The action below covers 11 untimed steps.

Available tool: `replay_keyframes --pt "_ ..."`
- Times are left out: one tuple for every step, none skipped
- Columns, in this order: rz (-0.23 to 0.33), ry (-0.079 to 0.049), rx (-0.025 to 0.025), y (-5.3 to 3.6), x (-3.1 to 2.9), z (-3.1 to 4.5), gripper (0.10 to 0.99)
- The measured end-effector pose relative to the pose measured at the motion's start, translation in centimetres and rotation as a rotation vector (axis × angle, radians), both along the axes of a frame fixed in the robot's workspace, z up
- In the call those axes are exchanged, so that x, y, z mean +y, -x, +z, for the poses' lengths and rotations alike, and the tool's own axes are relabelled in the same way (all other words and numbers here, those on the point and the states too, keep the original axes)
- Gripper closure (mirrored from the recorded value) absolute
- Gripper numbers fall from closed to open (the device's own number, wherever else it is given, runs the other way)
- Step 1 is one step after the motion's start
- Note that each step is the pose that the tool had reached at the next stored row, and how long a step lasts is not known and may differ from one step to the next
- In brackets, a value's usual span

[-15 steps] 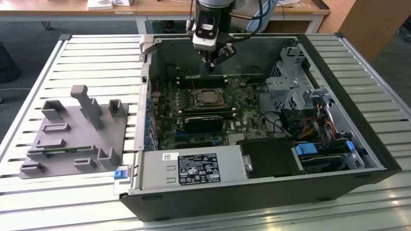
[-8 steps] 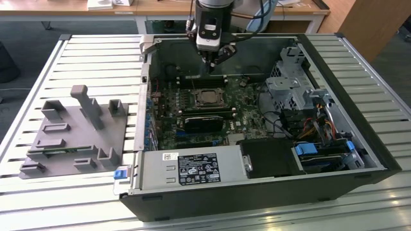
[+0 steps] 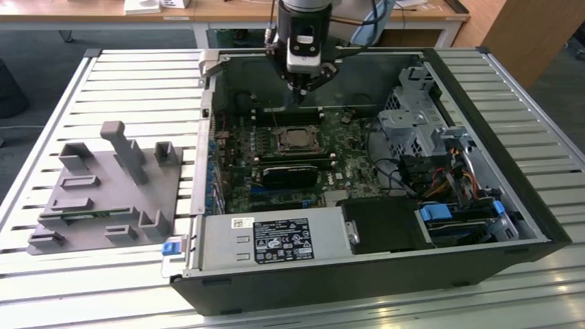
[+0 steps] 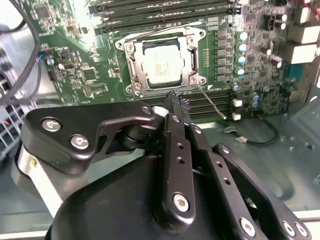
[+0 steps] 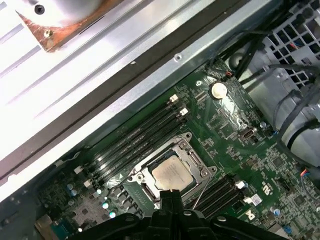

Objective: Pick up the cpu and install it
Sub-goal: 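Install the first cpu locking lever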

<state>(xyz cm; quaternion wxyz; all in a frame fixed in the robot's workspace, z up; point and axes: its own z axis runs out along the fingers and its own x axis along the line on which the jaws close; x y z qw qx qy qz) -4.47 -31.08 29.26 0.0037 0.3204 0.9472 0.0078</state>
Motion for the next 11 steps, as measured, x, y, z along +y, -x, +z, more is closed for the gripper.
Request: replay_keyframes --pt "0.018 0.0 0.0001 0.0 0.0 0.0 0.98" --pt "0.036 0.0 0.0001 0.0 0.0 -0.01 0.98" --pt "0.054 0.0 0.0001 0.0 0.0 -0.01 0.98" --pt "0.073 0.0 0.0001 0.0 0.0 -0.03 0.98" --pt "0.09 0.0 0.0001 0.0 0.0 -0.04 0.98" --pt "0.109 0.0 0.0001 0.0 0.0 -0.04 0.98" --pt "0.126 0.0 0.0001 0.0 0.0 -0.04 0.98" --pt "0.144 0.0 0.0001 0.0 0.0 -0.05 0.98" --pt "0.163 0.0 0.0 0.0 0.0 -0.05 0.98" --pt "0.179 0.0 0.0 0.0 0.0 -0.05 0.98" --pt "0.194 0.0 0.0 0.0 0.0 -0.06 0.98"
